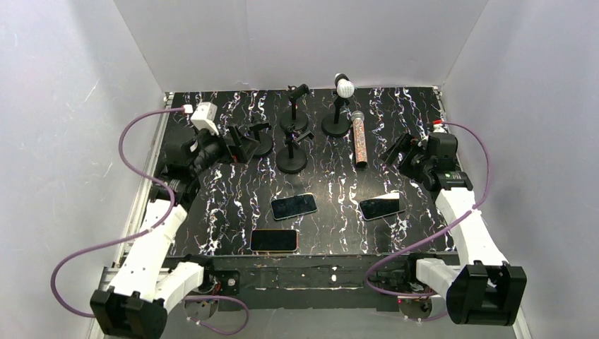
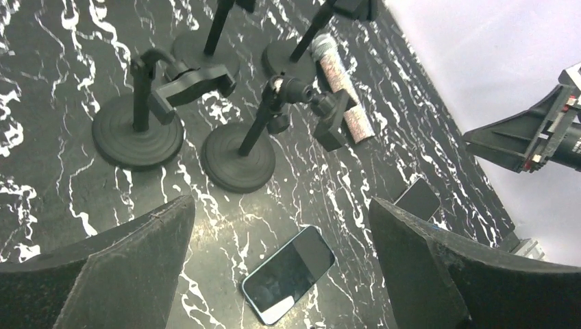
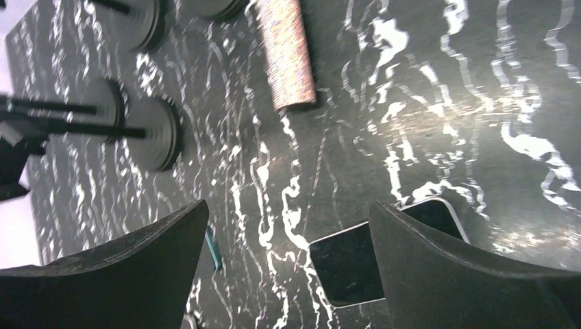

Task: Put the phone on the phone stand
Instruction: Move the phone to the center of the board.

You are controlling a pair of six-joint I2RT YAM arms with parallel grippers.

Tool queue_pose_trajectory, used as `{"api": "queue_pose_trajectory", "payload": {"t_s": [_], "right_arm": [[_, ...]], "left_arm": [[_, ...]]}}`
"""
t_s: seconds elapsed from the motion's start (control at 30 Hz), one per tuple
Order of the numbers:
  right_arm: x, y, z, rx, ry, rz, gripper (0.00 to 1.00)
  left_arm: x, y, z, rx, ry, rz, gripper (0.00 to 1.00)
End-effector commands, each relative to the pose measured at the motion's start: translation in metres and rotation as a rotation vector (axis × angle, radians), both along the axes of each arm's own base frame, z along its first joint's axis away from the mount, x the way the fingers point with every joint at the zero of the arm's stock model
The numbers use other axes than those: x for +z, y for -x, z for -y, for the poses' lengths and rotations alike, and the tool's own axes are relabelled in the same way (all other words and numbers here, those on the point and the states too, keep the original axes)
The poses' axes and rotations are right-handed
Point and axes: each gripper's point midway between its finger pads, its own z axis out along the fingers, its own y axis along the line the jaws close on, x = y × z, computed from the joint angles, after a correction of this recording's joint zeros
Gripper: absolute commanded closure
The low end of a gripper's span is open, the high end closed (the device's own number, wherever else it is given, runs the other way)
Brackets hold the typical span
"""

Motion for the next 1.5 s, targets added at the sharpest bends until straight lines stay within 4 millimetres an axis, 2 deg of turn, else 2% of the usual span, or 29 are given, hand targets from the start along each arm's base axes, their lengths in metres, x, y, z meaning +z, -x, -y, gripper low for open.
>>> {"api": "queue_pose_trajectory", "payload": {"t_s": [0.0, 0.07, 0.17, 0.3, 0.4, 0.53, 0.67, 0.93, 1.47], "right_arm": [[0.014, 0.001, -0.037, 0.227, -0.101, 0.029, 0.04], [0.012, 0.0, -0.043, 0.249, -0.123, 0.018, 0.03], [0.01, 0.0, -0.046, 0.261, -0.123, -0.006, 0.03], [0.012, 0.005, -0.056, 0.297, -0.111, -0.014, 0.02], [0.012, 0.011, -0.066, 0.336, -0.085, -0.005, 0.02], [0.011, 0.023, -0.083, 0.42, -0.08, -0.003, 0.02], [0.003, 0.036, -0.094, 0.481, -0.07, -0.017, 0.02], [-0.013, 0.05, -0.108, 0.532, -0.052, -0.104, 0.02], [-0.059, 0.086, -0.169, 0.721, 0.05, -0.256, 0.02]], "left_arm": [[-0.019, 0.001, 0.008, -0.055, -0.024, -0.15, 0.01], [-0.024, -0.003, 0.007, -0.034, -0.01, -0.18, 0.01], [-0.023, -0.012, -0.006, 0.096, 0.023, -0.208, 0.01], [-0.005, -0.009, -0.003, -0.012, -0.081, -0.058, 0.01], [-0.005, -0.01, 0.001, -0.04, -0.093, -0.051, 0.01], [-0.022, -0.001, 0.019, -0.203, -0.111, -0.078, 0.01], [-0.055, 0.002, 0.023, -0.239, -0.113, -0.11, 0.01], [-0.057, 0.035, 0.049, -0.462, -0.129, -0.089, 0.01], [-0.086, 0.061, 0.071, -0.551, -0.346, -0.083, 0.01]]}}
